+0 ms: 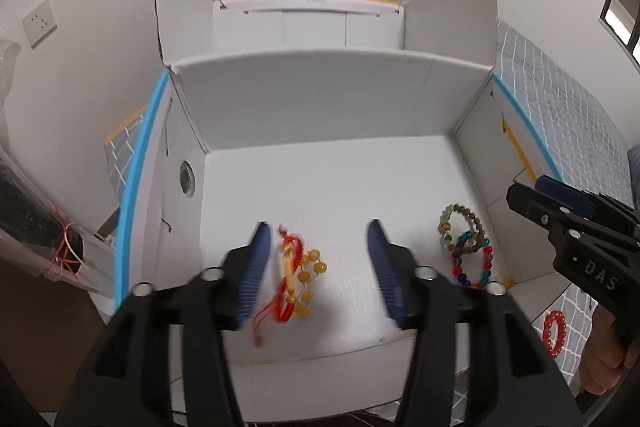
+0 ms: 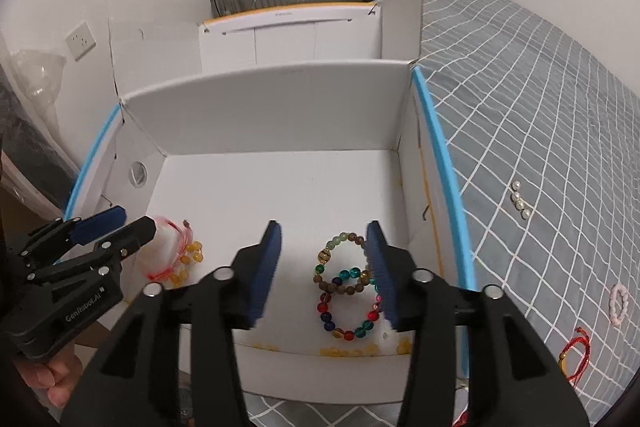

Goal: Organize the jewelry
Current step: 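Open both tools to release the bracelets into the box, then move both tools back toward the bracelets on the bed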

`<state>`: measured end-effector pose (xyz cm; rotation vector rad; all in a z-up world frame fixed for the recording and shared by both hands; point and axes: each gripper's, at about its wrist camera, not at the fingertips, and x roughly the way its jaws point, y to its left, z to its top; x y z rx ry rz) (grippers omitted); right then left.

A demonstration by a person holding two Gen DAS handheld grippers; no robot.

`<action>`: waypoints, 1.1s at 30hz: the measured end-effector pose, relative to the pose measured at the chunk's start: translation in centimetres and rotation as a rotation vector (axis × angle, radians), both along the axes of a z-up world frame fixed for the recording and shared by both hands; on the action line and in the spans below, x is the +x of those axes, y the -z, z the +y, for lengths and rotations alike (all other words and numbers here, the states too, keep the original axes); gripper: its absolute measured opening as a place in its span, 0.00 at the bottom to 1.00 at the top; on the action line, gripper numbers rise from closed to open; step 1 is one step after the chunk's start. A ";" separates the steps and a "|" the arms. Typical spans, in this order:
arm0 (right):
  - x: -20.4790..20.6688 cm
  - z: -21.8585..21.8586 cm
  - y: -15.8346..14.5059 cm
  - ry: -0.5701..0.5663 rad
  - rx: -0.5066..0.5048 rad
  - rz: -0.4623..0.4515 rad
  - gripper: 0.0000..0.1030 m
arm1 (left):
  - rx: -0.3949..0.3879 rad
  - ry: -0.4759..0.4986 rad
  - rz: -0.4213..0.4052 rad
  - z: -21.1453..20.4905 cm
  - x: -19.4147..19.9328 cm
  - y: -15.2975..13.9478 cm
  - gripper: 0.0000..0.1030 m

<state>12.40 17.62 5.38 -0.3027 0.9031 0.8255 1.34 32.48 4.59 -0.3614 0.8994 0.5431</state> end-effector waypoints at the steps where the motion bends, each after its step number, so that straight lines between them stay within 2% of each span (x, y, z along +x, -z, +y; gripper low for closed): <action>1: 0.0 -0.4 -0.4 0.008 0.010 -0.009 0.56 | 0.004 0.001 -0.010 -0.1 -0.1 -0.4 0.57; 3: 0.0 -0.9 -1.0 0.020 0.023 -0.025 0.62 | 0.015 0.001 -0.023 -0.5 -0.1 -0.9 0.67; 7: 0.3 -2.5 -2.4 0.056 0.054 -0.061 0.77 | 0.030 0.013 -0.041 -1.2 0.1 -1.6 0.75; 9: 0.5 -3.5 -3.0 0.073 0.066 -0.080 0.81 | 0.040 0.022 -0.053 -1.7 0.3 -2.1 0.81; 15: 1.8 -6.9 -4.1 0.148 0.079 -0.124 0.92 | 0.055 0.055 -0.079 -3.1 1.1 -3.0 0.90; 24: 4.0 -12.9 -4.1 0.264 0.073 -0.135 0.93 | 0.074 0.147 -0.107 -6.9 3.0 -3.9 0.94; 33: 7.2 -20.3 -3.0 0.409 0.055 -0.115 0.93 | 0.084 0.286 -0.120 -12.9 6.2 -4.2 0.94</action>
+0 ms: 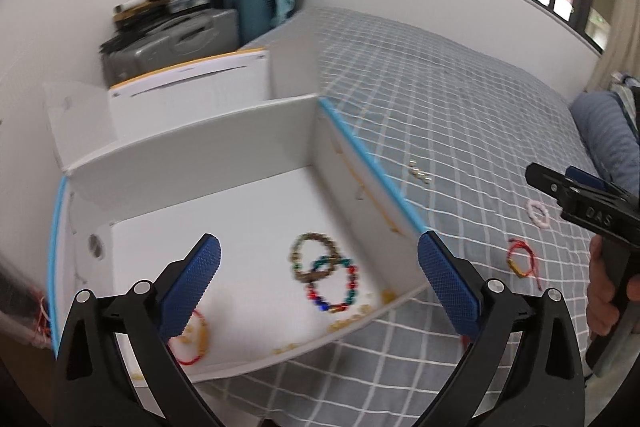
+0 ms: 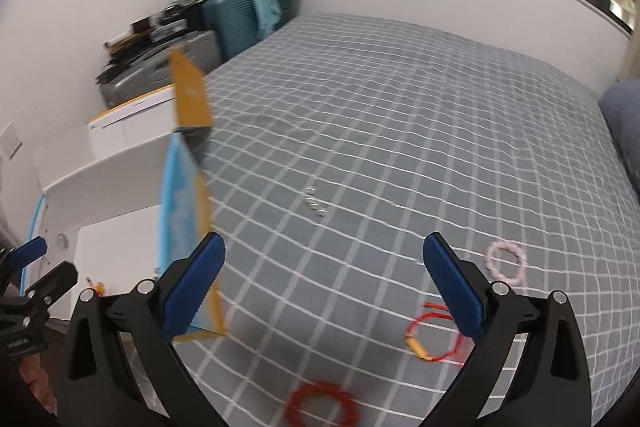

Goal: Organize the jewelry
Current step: 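Move both tools back toward the bracelets on the bed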

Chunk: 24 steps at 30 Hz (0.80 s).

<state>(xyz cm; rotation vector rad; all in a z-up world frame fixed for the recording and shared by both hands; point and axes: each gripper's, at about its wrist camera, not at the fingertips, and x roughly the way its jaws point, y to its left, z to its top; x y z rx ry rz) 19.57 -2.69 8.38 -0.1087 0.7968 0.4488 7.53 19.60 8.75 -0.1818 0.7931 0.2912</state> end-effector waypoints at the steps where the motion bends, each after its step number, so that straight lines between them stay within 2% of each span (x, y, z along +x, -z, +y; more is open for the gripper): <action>1: 0.2 -0.6 0.2 0.012 -0.004 0.003 0.93 | 0.001 0.014 -0.001 -0.6 0.2 0.0 0.94; 7: 1.1 -5.0 2.1 0.077 -0.018 0.039 0.92 | 0.015 0.119 0.004 -5.0 1.9 0.1 0.94; 16: 1.7 -8.8 5.0 0.140 -0.033 0.098 0.90 | 0.043 0.270 0.023 -12.3 3.4 1.2 0.94; 24: 1.8 -10.8 8.0 0.159 -0.037 0.161 0.87 | 0.038 0.357 0.085 -16.3 4.0 4.7 0.94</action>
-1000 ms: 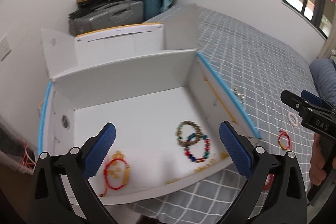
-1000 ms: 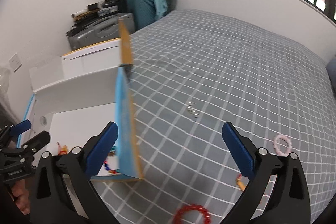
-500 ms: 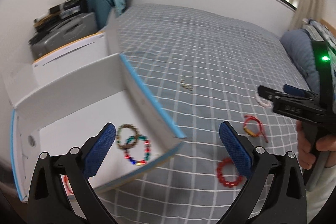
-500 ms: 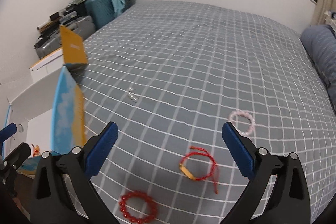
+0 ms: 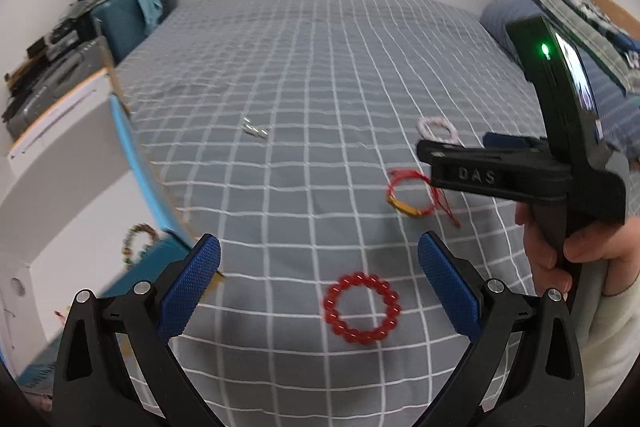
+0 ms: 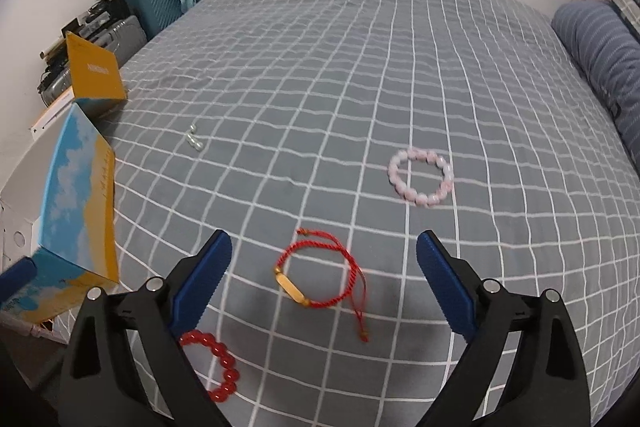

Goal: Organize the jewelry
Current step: 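Move both tools back toward the bracelets on the bed, then grasp the red bead bracelet with the left tool while the right grasps the red string bracelet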

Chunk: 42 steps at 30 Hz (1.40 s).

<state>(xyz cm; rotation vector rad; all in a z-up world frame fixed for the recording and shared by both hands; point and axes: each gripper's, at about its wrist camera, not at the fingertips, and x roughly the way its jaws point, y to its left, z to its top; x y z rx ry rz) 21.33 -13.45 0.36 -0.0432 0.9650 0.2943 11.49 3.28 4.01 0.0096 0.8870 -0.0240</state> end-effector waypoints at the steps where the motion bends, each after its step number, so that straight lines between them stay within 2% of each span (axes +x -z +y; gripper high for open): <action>1: -0.1 -0.1 0.4 0.001 0.000 0.007 0.87 | 0.001 0.006 0.013 -0.4 0.1 0.7 0.94; 11: -0.3 0.6 4.1 -0.023 -0.019 0.074 0.86 | -0.011 0.033 0.090 -1.2 0.1 6.5 0.94; 15: 0.1 1.0 5.3 -0.028 -0.030 0.095 0.85 | -0.019 0.024 0.102 -0.9 0.0 7.9 0.94; 22: 0.7 1.1 7.5 -0.023 -0.039 0.140 0.78 | -0.028 0.018 0.138 -0.4 0.4 10.1 0.91; 24: 0.8 1.2 7.9 -0.023 -0.043 0.147 0.75 | -0.031 0.024 0.158 -0.3 0.6 10.6 0.80; 26: 0.7 1.3 8.1 -0.026 -0.057 0.145 0.72 | -0.028 0.020 0.178 -0.1 0.9 11.1 0.73; 32: 0.6 1.6 8.2 -0.033 -0.086 0.141 0.56 | 0.018 -0.003 0.179 0.3 1.0 11.3 0.43; 34: 0.5 1.6 8.2 -0.032 -0.102 0.137 0.47 | 0.027 -0.006 0.180 0.5 1.0 11.2 0.33; 35: 0.5 1.6 8.2 -0.033 -0.110 0.134 0.44 | 0.024 -0.004 0.182 0.6 1.0 11.1 0.25; 36: 0.4 1.7 8.2 -0.033 -0.116 0.132 0.37 | 0.021 -0.004 0.182 0.7 0.9 11.0 0.16; 40: 0.5 1.4 8.0 -0.027 -0.117 0.137 0.19 | 0.010 -0.003 0.184 0.5 1.0 10.8 0.16; 42: 0.4 1.2 7.9 -0.022 -0.116 0.136 0.16 | -0.006 -0.004 0.184 0.7 1.1 10.7 0.15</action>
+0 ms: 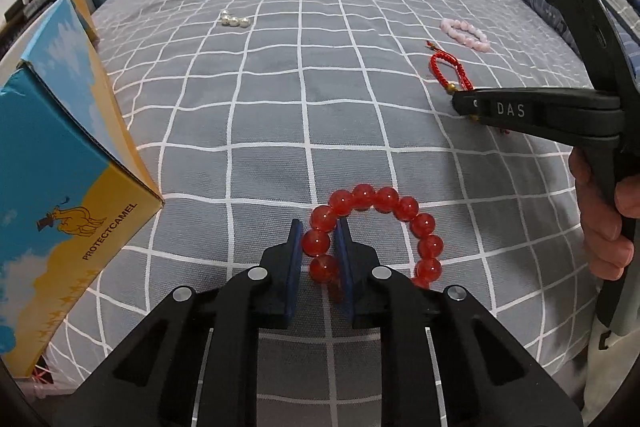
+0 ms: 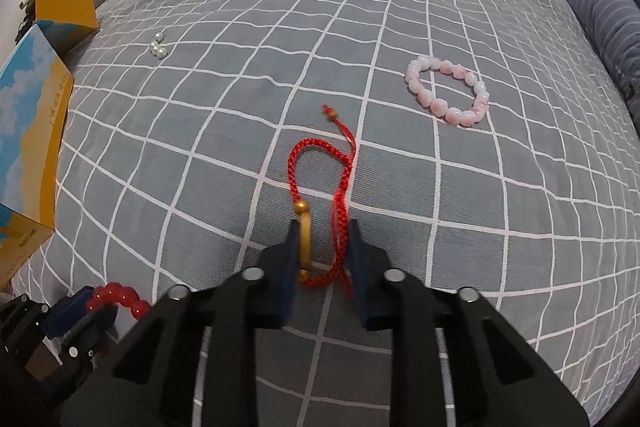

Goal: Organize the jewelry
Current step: 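Grasp the red bead bracelet with the left tool while the right grasps the red string bracelet, then carry the red bead bracelet with the left tool toward the white box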

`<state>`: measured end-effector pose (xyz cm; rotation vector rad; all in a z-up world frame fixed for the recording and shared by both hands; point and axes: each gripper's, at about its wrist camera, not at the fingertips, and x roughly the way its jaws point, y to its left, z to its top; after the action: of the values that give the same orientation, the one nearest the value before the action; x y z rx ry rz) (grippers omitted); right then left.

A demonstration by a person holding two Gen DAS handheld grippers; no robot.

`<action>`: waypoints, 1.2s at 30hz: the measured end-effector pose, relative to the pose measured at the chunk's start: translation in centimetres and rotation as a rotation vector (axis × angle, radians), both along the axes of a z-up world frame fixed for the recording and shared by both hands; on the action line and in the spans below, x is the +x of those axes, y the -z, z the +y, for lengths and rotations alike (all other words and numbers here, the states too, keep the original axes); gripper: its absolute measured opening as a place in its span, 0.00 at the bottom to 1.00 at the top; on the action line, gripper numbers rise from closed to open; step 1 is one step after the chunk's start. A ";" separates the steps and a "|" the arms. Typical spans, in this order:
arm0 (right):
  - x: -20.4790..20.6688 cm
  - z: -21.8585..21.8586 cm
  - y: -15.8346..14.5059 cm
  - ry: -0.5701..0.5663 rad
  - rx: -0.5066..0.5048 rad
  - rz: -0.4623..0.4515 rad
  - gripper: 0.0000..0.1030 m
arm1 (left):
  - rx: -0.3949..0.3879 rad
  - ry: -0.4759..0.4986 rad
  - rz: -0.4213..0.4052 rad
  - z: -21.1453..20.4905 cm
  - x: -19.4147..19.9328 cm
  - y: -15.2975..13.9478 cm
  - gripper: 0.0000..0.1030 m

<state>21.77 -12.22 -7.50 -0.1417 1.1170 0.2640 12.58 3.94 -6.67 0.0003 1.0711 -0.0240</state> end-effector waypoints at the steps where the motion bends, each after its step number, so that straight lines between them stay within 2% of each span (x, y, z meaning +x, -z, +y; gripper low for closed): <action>1: 0.0 0.0 0.0 0.000 0.000 0.000 0.15 | -0.005 0.000 -0.001 0.0 0.0 -0.1 0.15; 24: -1.0 -0.9 -2.4 0.045 -0.003 -0.055 0.09 | -0.066 0.034 -0.034 -0.3 -0.7 -3.2 0.13; 36: -1.6 -1.4 -4.1 0.055 0.007 -0.085 0.09 | -0.100 0.068 -0.076 -1.1 -1.1 -6.4 0.13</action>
<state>20.19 -13.67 -3.38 -0.1144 1.0340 0.2106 11.52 2.81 -0.25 -0.0518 0.9925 -0.1381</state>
